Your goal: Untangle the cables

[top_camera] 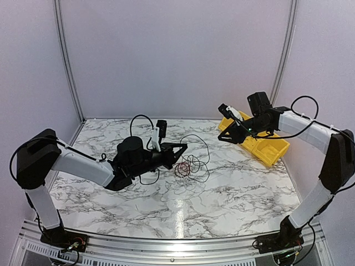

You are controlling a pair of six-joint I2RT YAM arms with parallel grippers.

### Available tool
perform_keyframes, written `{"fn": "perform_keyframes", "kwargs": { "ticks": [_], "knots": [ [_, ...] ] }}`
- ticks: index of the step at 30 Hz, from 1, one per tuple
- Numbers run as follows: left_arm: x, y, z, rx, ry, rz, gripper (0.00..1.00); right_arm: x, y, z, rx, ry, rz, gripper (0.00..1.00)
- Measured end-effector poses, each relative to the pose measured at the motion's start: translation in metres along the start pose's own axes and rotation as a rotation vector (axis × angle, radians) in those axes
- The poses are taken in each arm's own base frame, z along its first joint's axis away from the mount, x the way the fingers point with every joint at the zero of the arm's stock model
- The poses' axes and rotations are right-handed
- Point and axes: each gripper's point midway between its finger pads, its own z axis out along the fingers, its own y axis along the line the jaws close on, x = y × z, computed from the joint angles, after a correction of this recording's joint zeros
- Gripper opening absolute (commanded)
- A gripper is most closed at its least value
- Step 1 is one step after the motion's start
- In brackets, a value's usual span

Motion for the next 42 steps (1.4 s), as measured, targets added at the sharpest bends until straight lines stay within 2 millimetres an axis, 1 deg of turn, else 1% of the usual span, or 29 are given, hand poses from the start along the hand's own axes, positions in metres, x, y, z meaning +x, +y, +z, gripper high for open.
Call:
{"fn": "perform_keyframes", "kwargs": {
  "ticks": [3, 6, 9, 12, 14, 17, 22, 24, 26, 29, 34, 37, 42],
  "knots": [
    [-0.004, -0.001, -0.014, -0.008, -0.005, -0.034, 0.0, -0.002, 0.006, 0.001, -0.034, -0.01, -0.004, 0.31],
    [-0.005, -0.001, -0.032, -0.023, -0.003, -0.064, 0.0, -0.002, 0.014, 0.008, -0.077, -0.006, -0.013, 0.33],
    [-0.01, -0.001, -0.053, -0.042, -0.01, -0.084, 0.0, -0.001, 0.03, 0.028, -0.144, 0.019, -0.035, 0.35],
    [-0.017, 0.0, -0.072, -0.066, -0.036, -0.097, 0.0, 0.003, 0.054, 0.051, -0.228, 0.057, -0.066, 0.37],
    [-0.018, 0.004, -0.085, -0.092, -0.048, -0.101, 0.0, 0.007, 0.071, 0.068, -0.278, 0.087, -0.085, 0.38],
    [-0.006, 0.016, -0.101, -0.139, -0.034, -0.097, 0.0, 0.013, 0.093, 0.091, -0.344, 0.127, -0.102, 0.38],
    [0.042, 0.044, -0.132, -0.217, 0.055, -0.071, 0.0, 0.021, 0.119, 0.127, -0.443, 0.178, -0.107, 0.39],
    [0.057, 0.051, -0.142, -0.235, 0.084, -0.07, 0.0, 0.024, 0.127, 0.14, -0.474, 0.196, -0.108, 0.4],
    [0.062, 0.054, -0.147, -0.24, 0.092, -0.07, 0.0, 0.028, 0.137, 0.152, -0.508, 0.215, -0.111, 0.41],
    [0.063, 0.054, -0.151, -0.235, 0.083, -0.07, 0.0, 0.035, 0.156, 0.166, -0.564, 0.243, -0.109, 0.43],
    [0.068, 0.056, -0.16, -0.235, 0.081, -0.07, 0.0, 0.042, 0.176, 0.177, -0.619, 0.276, -0.098, 0.45],
    [0.072, 0.058, -0.164, -0.24, 0.089, -0.07, 0.0, 0.039, 0.183, 0.18, -0.643, 0.28, -0.087, 0.47],
    [0.07, 0.057, -0.164, -0.235, 0.08, -0.07, 0.0, 0.025, 0.187, 0.192, -0.676, 0.263, -0.067, 0.5]
  ]
}}
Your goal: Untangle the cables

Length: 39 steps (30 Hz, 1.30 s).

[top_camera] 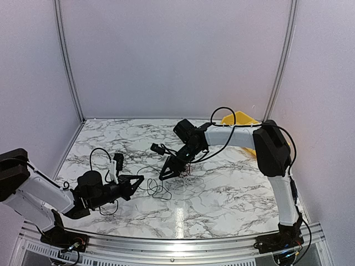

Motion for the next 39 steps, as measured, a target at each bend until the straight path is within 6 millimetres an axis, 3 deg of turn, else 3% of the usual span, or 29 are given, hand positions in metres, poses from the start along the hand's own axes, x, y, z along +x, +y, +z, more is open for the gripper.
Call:
{"fn": "perform_keyframes", "kwargs": {
  "ticks": [4, 9, 13, 17, 23, 29, 33, 36, 39],
  "knots": [
    [-0.002, -0.001, 0.0, 0.006, -0.01, -0.001, 0.0, -0.002, -0.004, 0.01, -0.035, 0.005, 0.037, 0.53],
    [-0.003, -0.002, 0.0, 0.008, -0.013, -0.002, 0.0, 0.015, -0.004, 0.027, -0.095, 0.042, 0.116, 0.53],
    [-0.003, -0.002, 0.0, 0.009, -0.014, -0.001, 0.0, 0.025, -0.001, 0.035, -0.134, 0.063, 0.162, 0.51],
    [-0.005, -0.003, 0.0, 0.013, -0.02, -0.002, 0.0, 0.022, 0.005, 0.036, -0.161, 0.055, 0.185, 0.46],
    [-0.004, -0.003, 0.001, 0.014, -0.021, -0.003, 0.0, 0.013, 0.001, 0.04, -0.177, 0.031, 0.209, 0.31],
    [-0.004, -0.003, 0.001, 0.015, -0.021, -0.003, 0.0, 0.016, -0.009, 0.05, -0.18, 0.027, 0.244, 0.01],
    [-0.006, -0.005, 0.0, 0.021, -0.027, -0.003, 0.0, 0.017, -0.011, 0.052, -0.178, 0.028, 0.258, 0.0],
    [-0.022, -0.013, -0.01, 0.044, -0.06, 0.005, 0.0, 0.017, -0.014, 0.052, -0.163, 0.028, 0.25, 0.0],
    [-0.058, -0.032, -0.029, 0.077, -0.143, 0.035, 0.0, 0.017, -0.018, 0.051, -0.131, 0.033, 0.241, 0.0]
  ]
}}
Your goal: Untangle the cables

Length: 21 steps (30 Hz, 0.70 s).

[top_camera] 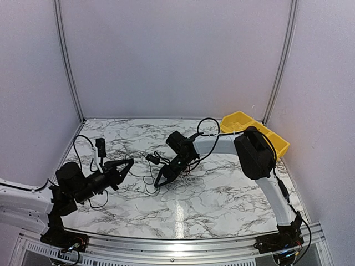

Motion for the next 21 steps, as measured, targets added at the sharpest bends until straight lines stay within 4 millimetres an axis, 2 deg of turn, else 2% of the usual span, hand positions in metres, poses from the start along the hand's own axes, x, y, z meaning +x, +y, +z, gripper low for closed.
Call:
{"fn": "perform_keyframes", "kwargs": {
  "ticks": [4, 7, 10, 12, 18, 21],
  "knots": [
    [-0.086, -0.033, -0.024, 0.024, -0.182, 0.068, 0.0, -0.002, -0.004, -0.002, 0.028, -0.004, -0.014, 0.0],
    [-0.143, -0.051, -0.047, 0.006, -0.3, 0.116, 0.0, -0.002, -0.005, -0.003, 0.036, -0.004, -0.014, 0.0],
    [-0.186, -0.062, -0.068, -0.024, -0.375, 0.16, 0.0, -0.003, -0.006, -0.003, 0.038, -0.005, -0.016, 0.0],
    [-0.195, -0.064, -0.072, -0.052, -0.371, 0.191, 0.0, -0.003, -0.005, -0.002, 0.035, -0.008, -0.018, 0.0],
    [-0.19, -0.058, -0.067, -0.11, -0.296, 0.264, 0.0, 0.004, -0.013, -0.002, 0.052, -0.002, 0.0, 0.0],
    [-0.195, -0.06, -0.067, -0.128, -0.274, 0.301, 0.0, 0.005, -0.014, -0.002, 0.051, -0.002, 0.006, 0.0]
  ]
}}
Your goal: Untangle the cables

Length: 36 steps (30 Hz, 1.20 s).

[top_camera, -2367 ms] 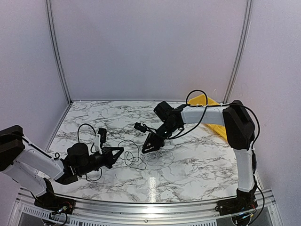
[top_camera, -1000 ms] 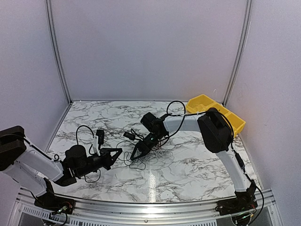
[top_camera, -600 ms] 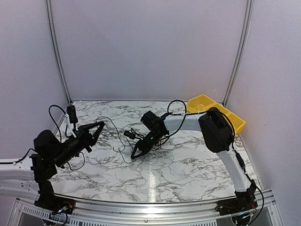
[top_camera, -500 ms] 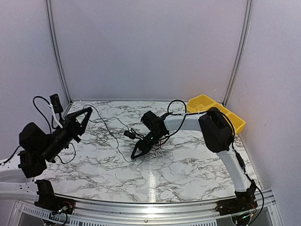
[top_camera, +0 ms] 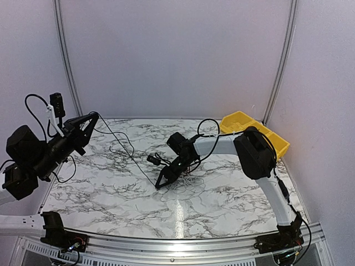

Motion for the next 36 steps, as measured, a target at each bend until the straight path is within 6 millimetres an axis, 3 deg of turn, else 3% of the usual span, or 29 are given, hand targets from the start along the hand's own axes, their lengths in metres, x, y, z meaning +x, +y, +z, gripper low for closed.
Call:
{"fn": "perform_keyframes", "kwargs": {
  "ticks": [6, 12, 16, 21, 25, 36],
  "knots": [
    [0.001, -0.001, 0.005, -0.006, 0.034, 0.047, 0.0, -0.001, -0.001, 0.0, 0.001, -0.005, -0.005, 0.0],
    [0.017, 0.0, 0.013, -0.02, 0.074, 0.049, 0.0, -0.002, 0.0, -0.006, 0.004, -0.011, -0.011, 0.0],
    [0.046, 0.005, 0.02, -0.046, 0.139, 0.045, 0.0, -0.015, 0.014, -0.024, 0.026, -0.036, -0.07, 0.0],
    [0.101, 0.014, 0.027, -0.091, 0.267, 0.052, 0.0, -0.043, 0.047, -0.061, 0.082, -0.1, -0.202, 0.0],
    [0.132, 0.019, 0.032, -0.12, 0.343, 0.054, 0.0, -0.057, 0.07, -0.083, 0.11, -0.139, -0.289, 0.02],
    [0.173, 0.022, 0.042, -0.146, 0.439, 0.054, 0.0, -0.053, 0.094, -0.09, 0.031, -0.137, -0.328, 0.29]
  ]
}}
